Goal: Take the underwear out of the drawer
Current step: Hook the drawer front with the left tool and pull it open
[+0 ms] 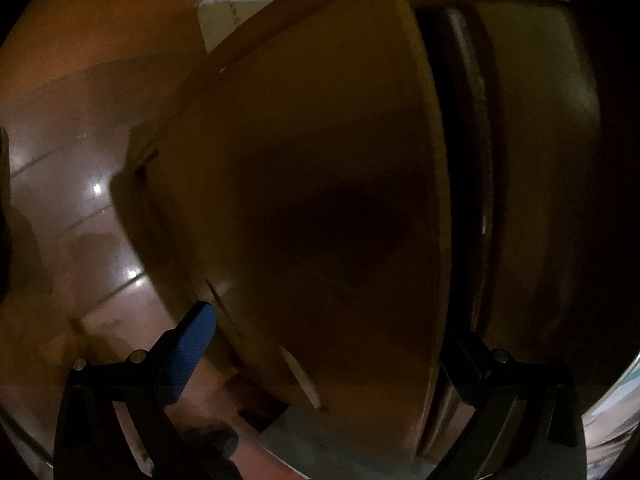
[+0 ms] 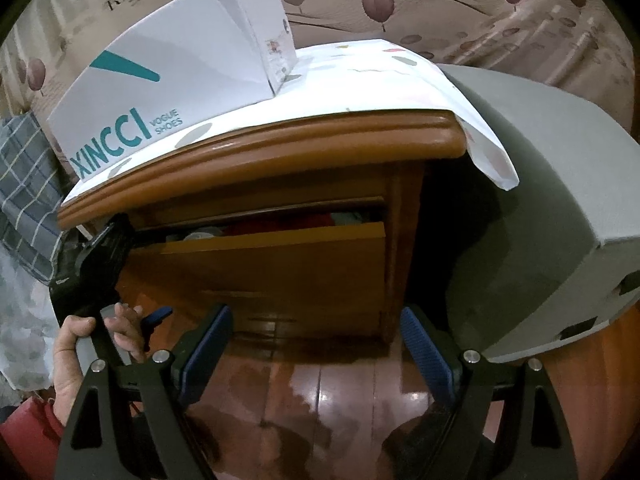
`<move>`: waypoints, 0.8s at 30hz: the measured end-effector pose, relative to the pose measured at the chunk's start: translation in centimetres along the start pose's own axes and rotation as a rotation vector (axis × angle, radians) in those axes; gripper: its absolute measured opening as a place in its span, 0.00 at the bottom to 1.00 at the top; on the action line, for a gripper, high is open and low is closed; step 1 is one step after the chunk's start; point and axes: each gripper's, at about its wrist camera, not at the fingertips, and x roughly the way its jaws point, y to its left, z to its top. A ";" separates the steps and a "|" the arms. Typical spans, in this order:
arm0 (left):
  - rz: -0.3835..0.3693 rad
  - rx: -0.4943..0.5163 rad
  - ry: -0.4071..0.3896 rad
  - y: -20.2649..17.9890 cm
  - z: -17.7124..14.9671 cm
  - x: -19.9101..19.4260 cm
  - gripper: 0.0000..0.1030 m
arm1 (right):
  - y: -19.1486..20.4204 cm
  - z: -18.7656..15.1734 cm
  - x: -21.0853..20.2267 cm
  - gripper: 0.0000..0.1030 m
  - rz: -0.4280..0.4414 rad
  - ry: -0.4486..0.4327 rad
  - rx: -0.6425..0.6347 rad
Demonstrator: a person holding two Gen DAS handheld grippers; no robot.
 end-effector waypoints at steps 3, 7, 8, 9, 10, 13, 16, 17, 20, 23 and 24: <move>-0.013 -0.053 0.019 0.2 0.1 -0.1 1.00 | -0.1 0.0 -0.1 0.85 -0.010 -0.005 0.004; 0.035 -0.031 0.000 0.0 -0.2 -0.4 1.00 | -0.2 0.1 0.1 0.85 -0.021 -0.004 -0.002; 0.045 -0.018 -0.002 -0.1 0.0 -0.8 1.00 | -0.1 0.1 0.1 0.85 -0.024 -0.003 -0.007; 0.050 -0.010 0.000 0.0 -0.1 -0.9 1.00 | -0.1 0.2 0.1 0.85 -0.025 -0.004 -0.010; 0.055 0.001 -0.003 0.2 -0.2 -1.5 1.00 | 0.0 0.2 0.0 0.85 -0.026 -0.006 -0.012; 0.066 0.011 -0.003 0.7 -0.8 -2.7 1.00 | 0.0 0.2 0.0 0.85 -0.021 -0.006 -0.014; 0.099 0.030 -0.012 1.6 -1.7 -3.7 1.00 | -0.1 0.2 -0.1 0.85 -0.013 -0.004 -0.009; 0.121 0.055 -0.021 1.4 -1.8 -4.2 1.00 | -0.1 0.2 -0.2 0.85 -0.012 -0.006 -0.009; 0.130 0.063 -0.020 1.3 -1.6 -4.1 1.00 | 0.0 0.3 -0.2 0.85 -0.014 -0.010 -0.010; 0.187 0.085 -0.018 0.7 -1.2 -2.8 1.00 | 0.0 0.2 -0.3 0.85 -0.012 -0.011 -0.005; 0.209 0.100 -0.018 0.5 -1.1 -2.3 1.00 | 0.0 0.2 -0.3 0.85 -0.016 -0.011 -0.006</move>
